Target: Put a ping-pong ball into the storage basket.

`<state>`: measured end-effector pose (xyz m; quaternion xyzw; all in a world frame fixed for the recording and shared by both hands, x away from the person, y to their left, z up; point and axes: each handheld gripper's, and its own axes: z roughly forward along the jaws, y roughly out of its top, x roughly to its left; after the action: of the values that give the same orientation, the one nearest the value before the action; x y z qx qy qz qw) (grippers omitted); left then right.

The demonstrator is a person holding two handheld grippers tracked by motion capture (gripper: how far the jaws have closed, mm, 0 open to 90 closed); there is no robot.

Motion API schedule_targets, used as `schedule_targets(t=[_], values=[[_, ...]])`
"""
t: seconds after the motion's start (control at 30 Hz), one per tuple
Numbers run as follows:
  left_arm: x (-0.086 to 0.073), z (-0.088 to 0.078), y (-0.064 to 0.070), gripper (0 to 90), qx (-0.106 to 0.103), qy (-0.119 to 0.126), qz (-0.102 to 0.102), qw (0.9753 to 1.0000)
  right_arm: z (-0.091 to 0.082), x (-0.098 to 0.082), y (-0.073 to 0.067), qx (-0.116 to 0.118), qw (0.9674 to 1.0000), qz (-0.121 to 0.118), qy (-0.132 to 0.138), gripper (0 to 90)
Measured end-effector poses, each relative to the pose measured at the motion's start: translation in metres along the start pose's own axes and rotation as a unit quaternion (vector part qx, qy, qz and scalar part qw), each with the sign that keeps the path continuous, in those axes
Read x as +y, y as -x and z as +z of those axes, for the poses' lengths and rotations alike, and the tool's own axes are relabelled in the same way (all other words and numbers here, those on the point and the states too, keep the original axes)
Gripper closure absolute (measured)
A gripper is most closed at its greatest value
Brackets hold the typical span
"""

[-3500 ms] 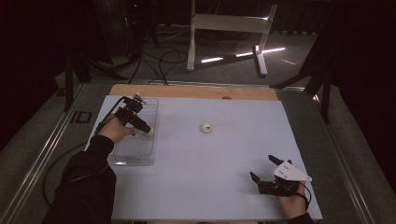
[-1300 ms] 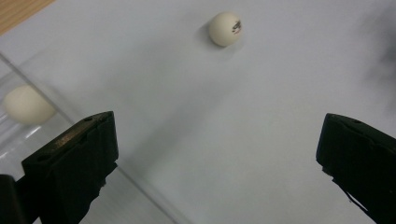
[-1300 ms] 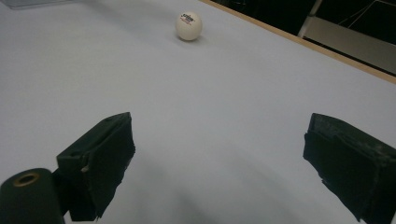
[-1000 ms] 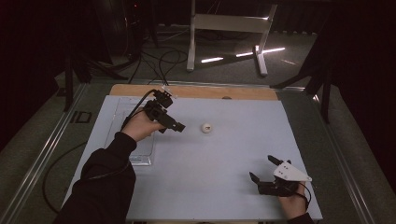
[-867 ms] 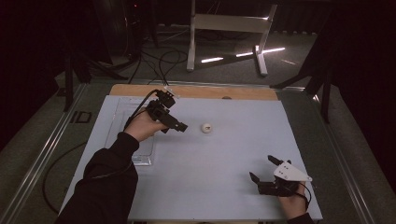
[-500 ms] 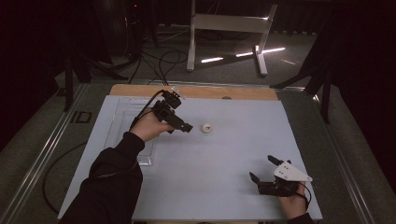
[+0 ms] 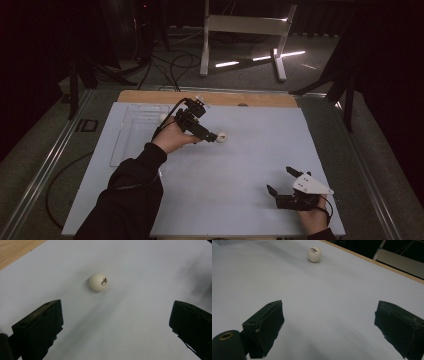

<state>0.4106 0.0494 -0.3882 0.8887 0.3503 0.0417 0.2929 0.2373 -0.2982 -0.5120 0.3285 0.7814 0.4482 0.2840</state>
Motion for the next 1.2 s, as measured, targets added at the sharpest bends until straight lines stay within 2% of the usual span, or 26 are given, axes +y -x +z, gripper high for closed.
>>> schedule_targets(t=[0.3, 0.37, 0.57, 0.97, 1.03, 1.2], values=[[0.006, 0.015, 0.007, 0.3, 0.005, 0.005, -0.005, 1.0000, 0.000, 0.000, 0.000, -0.001, 1.0000, 0.000, 0.000, 8.6], [0.007, 0.018, 0.009, 0.3, 0.018, 0.011, -0.009, 0.9997, 0.000, 0.000, 0.000, 0.000, 1.0000, 0.000, 0.000, 8.6], [0.010, 0.027, 0.013, 0.3, 0.027, 0.024, -0.008, 0.9993, 0.000, 0.000, 0.000, 0.001, 1.0000, 0.000, 0.001, 8.5], [0.013, 0.040, 0.016, 0.3, 0.034, 0.046, -0.016, 0.9982, 0.000, 0.000, 0.000, 0.000, 1.0000, 0.000, 0.002, 8.5], [0.014, 0.043, 0.017, 0.3, 0.033, 0.044, -0.010, 0.9984, 0.000, 0.000, 0.000, 0.000, 1.0000, 0.001, 0.001, 8.5], [0.013, 0.052, 0.018, 0.3, 0.033, 0.044, -0.012, 0.9984, 0.000, 0.000, 0.000, 0.000, 1.0000, 0.001, 0.002, 8.6]])
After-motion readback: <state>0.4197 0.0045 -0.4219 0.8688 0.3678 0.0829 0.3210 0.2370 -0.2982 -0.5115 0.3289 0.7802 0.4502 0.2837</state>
